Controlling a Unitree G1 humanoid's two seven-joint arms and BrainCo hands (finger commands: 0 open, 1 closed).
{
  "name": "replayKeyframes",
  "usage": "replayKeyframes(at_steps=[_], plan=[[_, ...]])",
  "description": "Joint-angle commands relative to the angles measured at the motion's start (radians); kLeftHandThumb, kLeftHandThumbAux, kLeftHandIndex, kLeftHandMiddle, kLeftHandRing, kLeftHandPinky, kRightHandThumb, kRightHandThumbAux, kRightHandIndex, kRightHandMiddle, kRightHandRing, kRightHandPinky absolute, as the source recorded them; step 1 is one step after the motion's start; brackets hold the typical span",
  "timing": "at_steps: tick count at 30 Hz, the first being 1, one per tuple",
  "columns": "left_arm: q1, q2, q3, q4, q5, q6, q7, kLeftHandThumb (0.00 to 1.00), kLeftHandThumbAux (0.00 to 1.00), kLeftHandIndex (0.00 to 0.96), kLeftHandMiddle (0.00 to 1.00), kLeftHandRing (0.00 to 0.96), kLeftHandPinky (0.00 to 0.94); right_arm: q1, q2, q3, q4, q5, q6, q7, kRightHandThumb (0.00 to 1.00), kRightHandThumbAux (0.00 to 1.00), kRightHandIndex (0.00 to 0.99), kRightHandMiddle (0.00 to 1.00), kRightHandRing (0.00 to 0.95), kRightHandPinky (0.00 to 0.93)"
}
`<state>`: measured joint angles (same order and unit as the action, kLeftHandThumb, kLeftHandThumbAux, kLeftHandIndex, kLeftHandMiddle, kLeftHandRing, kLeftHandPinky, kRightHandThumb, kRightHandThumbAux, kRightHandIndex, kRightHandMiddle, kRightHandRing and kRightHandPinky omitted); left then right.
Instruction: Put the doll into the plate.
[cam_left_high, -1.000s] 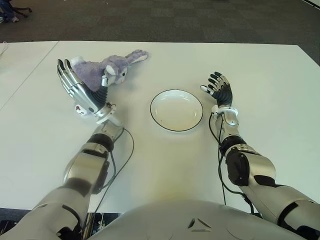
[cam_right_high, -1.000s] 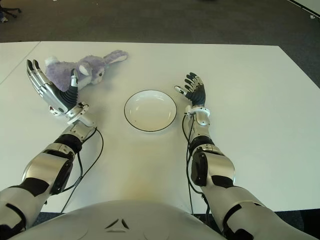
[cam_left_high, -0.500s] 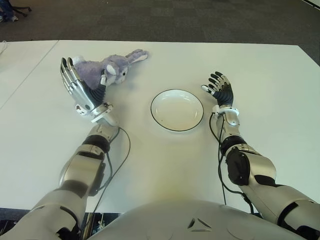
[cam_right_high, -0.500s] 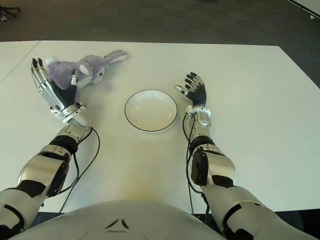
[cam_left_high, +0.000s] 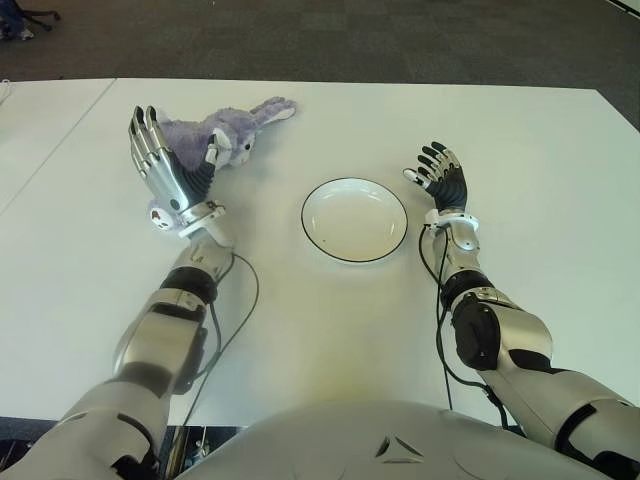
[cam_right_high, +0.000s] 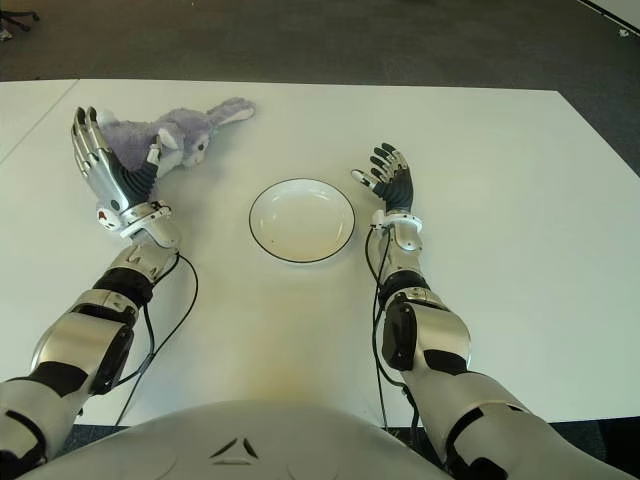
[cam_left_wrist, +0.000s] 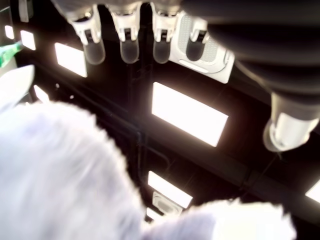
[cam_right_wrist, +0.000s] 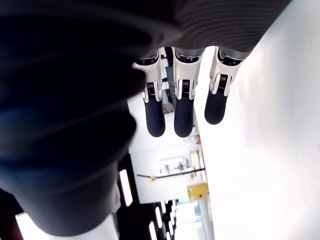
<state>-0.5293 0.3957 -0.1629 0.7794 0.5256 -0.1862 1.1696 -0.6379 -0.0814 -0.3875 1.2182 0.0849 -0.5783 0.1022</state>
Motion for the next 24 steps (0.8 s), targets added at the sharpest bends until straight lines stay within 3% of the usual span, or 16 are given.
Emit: replayKeyframes(at_steps=[1,12,24], plan=[[0.022,0.052,-0.001,-0.115,0.068,0.059,-0.067,0.256,0.468,0.0,0.0,0.0,0.0,0.202,0.064,-0.014,0.133,0.014,0.133,-0.019,0.026,0.935,0.175,0.212,0.194,0.2],[0.037,0.12,-0.03,-0.211,0.142,0.077,-0.156,0.225,0.465,0.0,0.0,0.0,0.0,0.202,0.065,-0.008,0.132,0.005,0.129,-0.039,0.005,0.919,0.167,0.205,0.186,0.198],[0.026,0.117,-0.014,-0.256,0.154,0.137,-0.232,0.282,0.452,0.0,0.0,0.0,0.0,0.2,0.064,-0.008,0.133,0.005,0.134,-0.04,0.0,0.91,0.162,0.202,0.178,0.182]])
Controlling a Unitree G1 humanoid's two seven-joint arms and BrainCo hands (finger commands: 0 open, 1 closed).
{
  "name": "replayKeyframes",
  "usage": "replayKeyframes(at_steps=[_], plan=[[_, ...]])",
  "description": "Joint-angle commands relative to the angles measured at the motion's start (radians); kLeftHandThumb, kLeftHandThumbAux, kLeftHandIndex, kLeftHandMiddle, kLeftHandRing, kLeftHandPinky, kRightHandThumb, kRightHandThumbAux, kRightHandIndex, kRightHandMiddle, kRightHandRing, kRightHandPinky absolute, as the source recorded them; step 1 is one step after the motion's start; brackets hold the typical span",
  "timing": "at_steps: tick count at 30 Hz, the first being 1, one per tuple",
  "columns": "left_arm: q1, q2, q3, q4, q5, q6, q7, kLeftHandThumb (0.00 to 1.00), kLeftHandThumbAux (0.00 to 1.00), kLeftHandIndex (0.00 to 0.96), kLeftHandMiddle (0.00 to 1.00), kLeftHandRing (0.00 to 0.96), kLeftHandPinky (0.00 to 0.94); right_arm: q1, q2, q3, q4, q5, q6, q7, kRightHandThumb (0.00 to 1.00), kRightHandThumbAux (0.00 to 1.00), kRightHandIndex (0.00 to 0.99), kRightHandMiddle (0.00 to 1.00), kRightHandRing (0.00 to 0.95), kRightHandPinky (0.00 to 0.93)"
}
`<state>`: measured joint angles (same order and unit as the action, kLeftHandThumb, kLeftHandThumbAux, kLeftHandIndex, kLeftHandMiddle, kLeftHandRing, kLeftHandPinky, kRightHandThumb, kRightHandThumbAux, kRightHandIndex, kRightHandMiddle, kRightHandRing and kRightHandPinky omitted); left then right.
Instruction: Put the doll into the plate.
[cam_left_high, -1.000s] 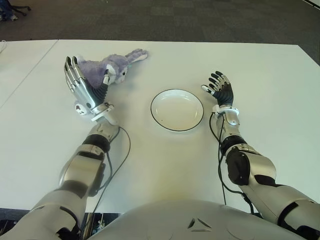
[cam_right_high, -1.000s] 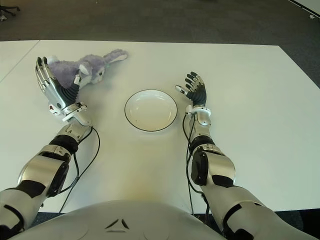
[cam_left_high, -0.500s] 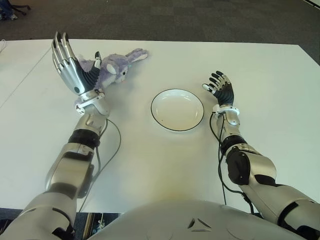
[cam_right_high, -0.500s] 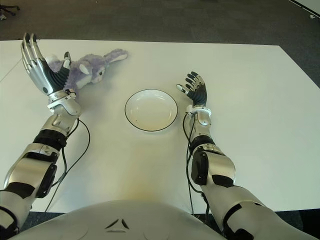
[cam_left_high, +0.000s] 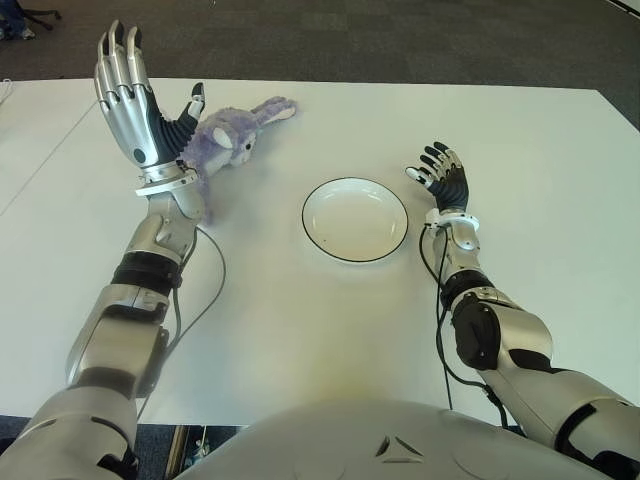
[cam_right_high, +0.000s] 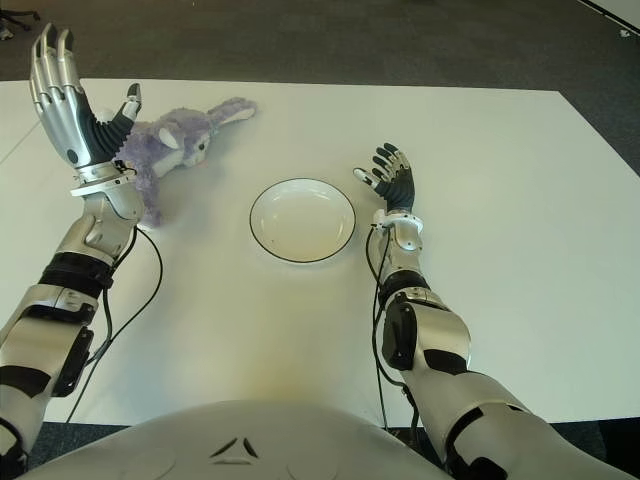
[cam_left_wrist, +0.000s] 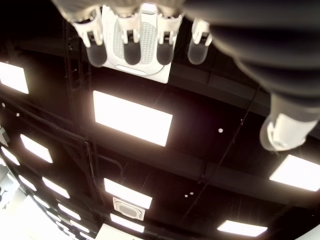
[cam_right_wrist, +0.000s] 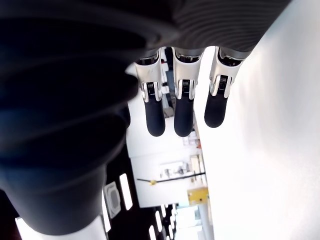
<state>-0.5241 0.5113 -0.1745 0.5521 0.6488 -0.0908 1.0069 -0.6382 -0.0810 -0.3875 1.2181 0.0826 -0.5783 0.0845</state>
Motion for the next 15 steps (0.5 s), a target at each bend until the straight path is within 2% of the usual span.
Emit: replayKeyframes(at_steps=[1,9,15], plan=[[0.02,0.002,-0.001,-0.032,0.03,0.045,-0.075,0.284,0.45,0.0,0.0,0.0,0.0,0.2,0.063,-0.008,0.134,0.007,0.135,-0.024,0.0,0.909,0.161,0.2,0.177,0.181],[0.017,0.013,0.004,-0.06,0.018,0.049,-0.147,0.305,0.445,0.0,0.0,0.0,0.0,0.205,0.063,0.001,0.134,-0.001,0.122,-0.028,0.0,0.889,0.17,0.198,0.179,0.188],[-0.019,0.06,-0.007,-0.033,0.009,0.032,-0.285,0.3,0.489,0.0,0.0,0.0,0.0,0.208,0.061,0.014,0.133,-0.01,0.116,-0.042,0.0,0.907,0.179,0.222,0.2,0.21]])
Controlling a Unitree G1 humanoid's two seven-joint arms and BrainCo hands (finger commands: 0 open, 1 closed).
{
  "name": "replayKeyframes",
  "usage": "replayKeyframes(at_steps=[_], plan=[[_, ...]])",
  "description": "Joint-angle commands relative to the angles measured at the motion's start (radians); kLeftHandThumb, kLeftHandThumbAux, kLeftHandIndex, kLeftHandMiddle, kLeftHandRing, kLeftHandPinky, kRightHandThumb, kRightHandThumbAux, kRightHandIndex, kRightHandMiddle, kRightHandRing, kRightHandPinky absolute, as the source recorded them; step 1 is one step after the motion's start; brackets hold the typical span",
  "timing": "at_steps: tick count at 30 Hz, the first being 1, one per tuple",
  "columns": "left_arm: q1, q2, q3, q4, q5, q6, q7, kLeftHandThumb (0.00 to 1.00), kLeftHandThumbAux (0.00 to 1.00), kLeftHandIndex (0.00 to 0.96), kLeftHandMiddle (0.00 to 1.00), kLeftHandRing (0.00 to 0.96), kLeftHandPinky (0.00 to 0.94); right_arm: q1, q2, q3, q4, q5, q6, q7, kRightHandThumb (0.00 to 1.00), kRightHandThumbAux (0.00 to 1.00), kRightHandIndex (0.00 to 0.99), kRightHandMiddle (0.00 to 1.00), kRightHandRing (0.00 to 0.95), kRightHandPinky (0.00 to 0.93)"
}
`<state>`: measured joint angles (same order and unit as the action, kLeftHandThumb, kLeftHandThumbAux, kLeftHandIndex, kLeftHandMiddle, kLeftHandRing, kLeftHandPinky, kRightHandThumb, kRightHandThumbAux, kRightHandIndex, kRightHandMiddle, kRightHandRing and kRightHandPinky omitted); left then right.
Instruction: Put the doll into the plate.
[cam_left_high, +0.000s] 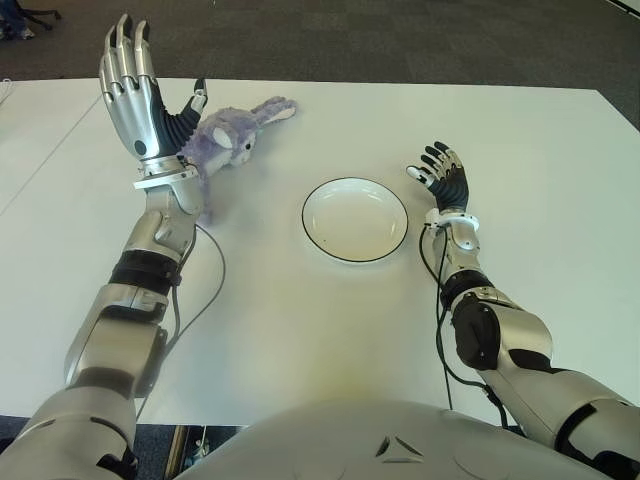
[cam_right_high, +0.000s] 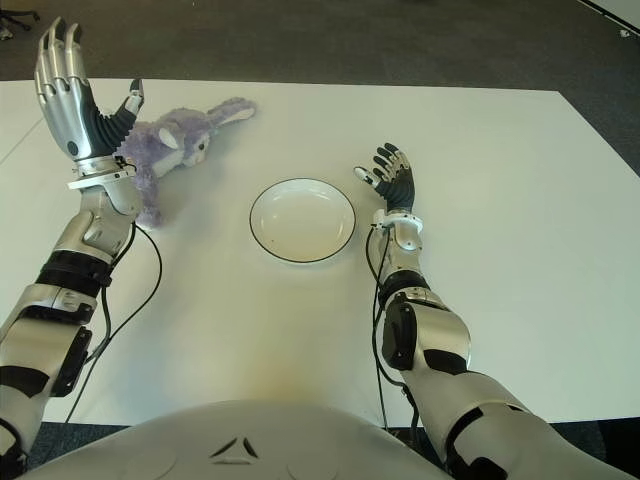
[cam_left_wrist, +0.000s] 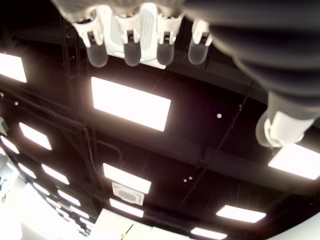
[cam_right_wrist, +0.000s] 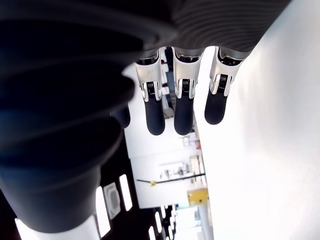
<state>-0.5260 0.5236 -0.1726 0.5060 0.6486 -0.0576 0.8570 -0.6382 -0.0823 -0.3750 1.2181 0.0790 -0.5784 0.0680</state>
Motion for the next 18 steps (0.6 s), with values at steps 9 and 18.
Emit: replayKeyframes(at_steps=[9,18], plan=[[-0.071,0.144,-0.021,0.111,0.014,-0.066,-0.289,0.237,0.492,0.0,0.01,0.016,0.0,0.204,0.06,0.011,0.134,-0.014,0.124,-0.044,0.0,0.904,0.181,0.211,0.196,0.2],[-0.155,0.177,-0.068,0.268,0.037,-0.104,-0.373,0.178,0.498,0.0,0.0,0.019,0.0,0.205,0.058,0.017,0.134,-0.02,0.122,-0.045,0.009,0.907,0.172,0.206,0.187,0.195]])
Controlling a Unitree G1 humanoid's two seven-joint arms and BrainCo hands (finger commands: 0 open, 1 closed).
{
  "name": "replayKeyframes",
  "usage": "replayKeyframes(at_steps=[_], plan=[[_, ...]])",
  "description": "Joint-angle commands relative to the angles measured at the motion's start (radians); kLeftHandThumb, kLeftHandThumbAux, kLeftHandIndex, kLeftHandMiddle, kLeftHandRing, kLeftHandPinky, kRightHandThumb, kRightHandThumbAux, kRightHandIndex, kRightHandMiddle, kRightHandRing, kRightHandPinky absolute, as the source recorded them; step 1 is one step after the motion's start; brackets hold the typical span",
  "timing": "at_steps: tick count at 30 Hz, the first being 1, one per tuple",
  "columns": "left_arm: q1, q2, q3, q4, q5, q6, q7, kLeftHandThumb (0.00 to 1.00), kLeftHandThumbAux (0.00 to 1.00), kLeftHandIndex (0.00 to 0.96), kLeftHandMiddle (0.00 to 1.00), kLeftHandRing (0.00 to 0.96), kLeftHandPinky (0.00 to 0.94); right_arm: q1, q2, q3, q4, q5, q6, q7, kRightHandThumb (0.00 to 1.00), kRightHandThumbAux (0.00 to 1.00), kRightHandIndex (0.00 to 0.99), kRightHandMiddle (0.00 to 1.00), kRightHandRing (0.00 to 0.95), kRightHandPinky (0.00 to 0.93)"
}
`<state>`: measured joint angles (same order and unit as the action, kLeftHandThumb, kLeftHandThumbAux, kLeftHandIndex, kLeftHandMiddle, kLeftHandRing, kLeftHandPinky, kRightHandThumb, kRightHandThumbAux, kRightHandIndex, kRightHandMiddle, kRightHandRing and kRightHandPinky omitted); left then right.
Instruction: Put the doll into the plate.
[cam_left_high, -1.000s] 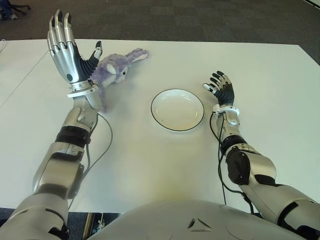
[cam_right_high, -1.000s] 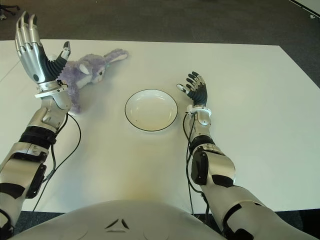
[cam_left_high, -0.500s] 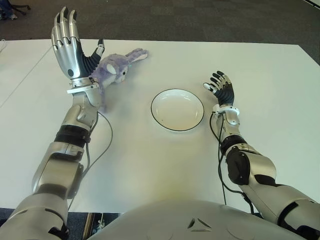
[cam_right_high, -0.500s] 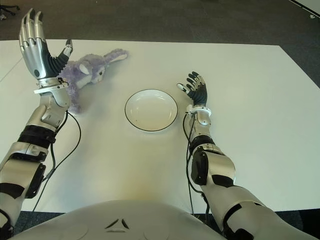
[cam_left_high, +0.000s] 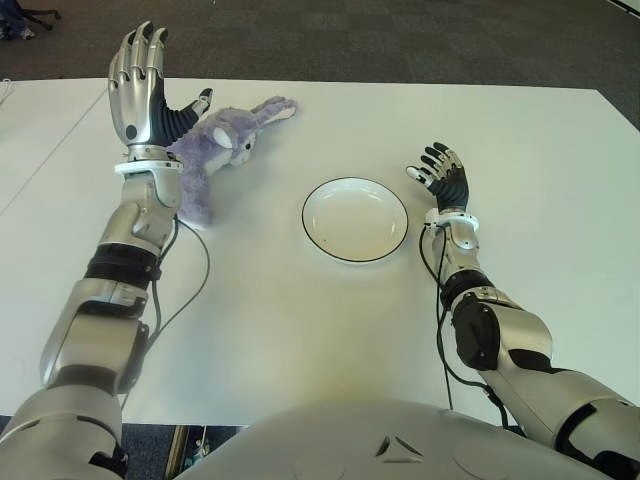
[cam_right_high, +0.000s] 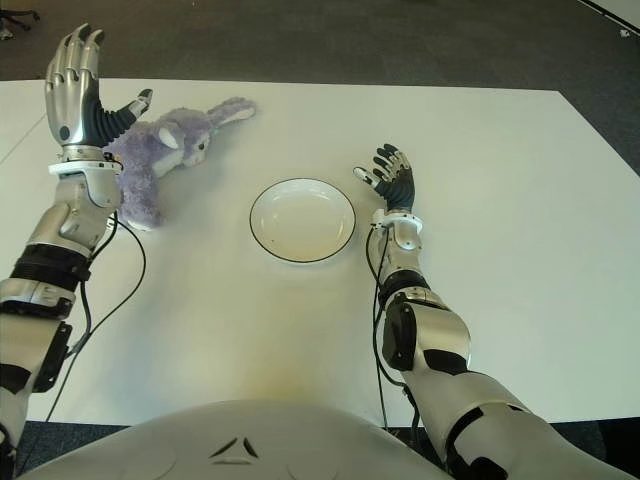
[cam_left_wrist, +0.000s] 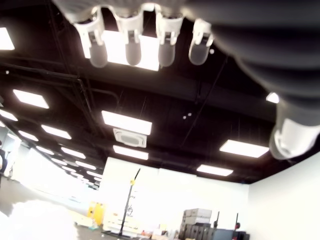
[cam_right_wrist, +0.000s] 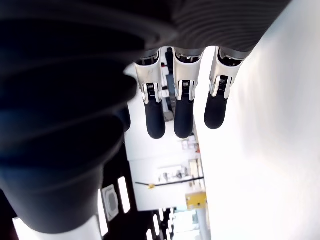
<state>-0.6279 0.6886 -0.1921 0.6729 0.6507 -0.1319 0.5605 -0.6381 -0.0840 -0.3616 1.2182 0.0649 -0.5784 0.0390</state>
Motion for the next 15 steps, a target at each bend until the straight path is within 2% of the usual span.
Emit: replayKeyframes(at_steps=[1,4,9,10,12,15], plan=[[-0.071,0.009,-0.057,0.134,0.033,-0.037,-0.089,0.178,0.498,0.0,0.0,0.019,0.0,0.204,0.06,0.003,0.134,-0.006,0.123,-0.016,0.01,0.907,0.172,0.206,0.187,0.195],[-0.118,0.005,-0.084,0.217,0.03,-0.066,-0.142,0.149,0.5,0.0,0.0,0.015,0.0,0.206,0.057,0.015,0.134,-0.021,0.115,-0.038,0.011,0.915,0.175,0.209,0.19,0.205],[-0.15,0.013,-0.109,0.268,0.027,-0.105,-0.188,0.129,0.508,0.0,0.003,0.009,0.0,0.209,0.054,0.038,0.134,-0.043,0.103,-0.072,0.009,0.913,0.195,0.22,0.207,0.224],[-0.196,-0.001,-0.128,0.38,0.04,-0.121,-0.204,0.129,0.508,0.0,0.003,0.008,0.0,0.206,0.054,0.028,0.134,-0.029,0.115,-0.059,0.009,0.913,0.195,0.22,0.207,0.224],[-0.256,-0.019,-0.154,0.523,0.055,-0.143,-0.224,0.106,0.517,0.0,0.021,0.009,0.0,0.203,0.055,0.015,0.135,-0.012,0.131,-0.041,0.027,0.924,0.191,0.221,0.205,0.214],[-0.278,-0.024,-0.177,0.601,0.064,-0.158,-0.225,0.106,0.528,0.0,0.035,0.014,0.0,0.201,0.057,0.005,0.134,0.001,0.132,-0.03,0.031,0.926,0.19,0.222,0.207,0.217]])
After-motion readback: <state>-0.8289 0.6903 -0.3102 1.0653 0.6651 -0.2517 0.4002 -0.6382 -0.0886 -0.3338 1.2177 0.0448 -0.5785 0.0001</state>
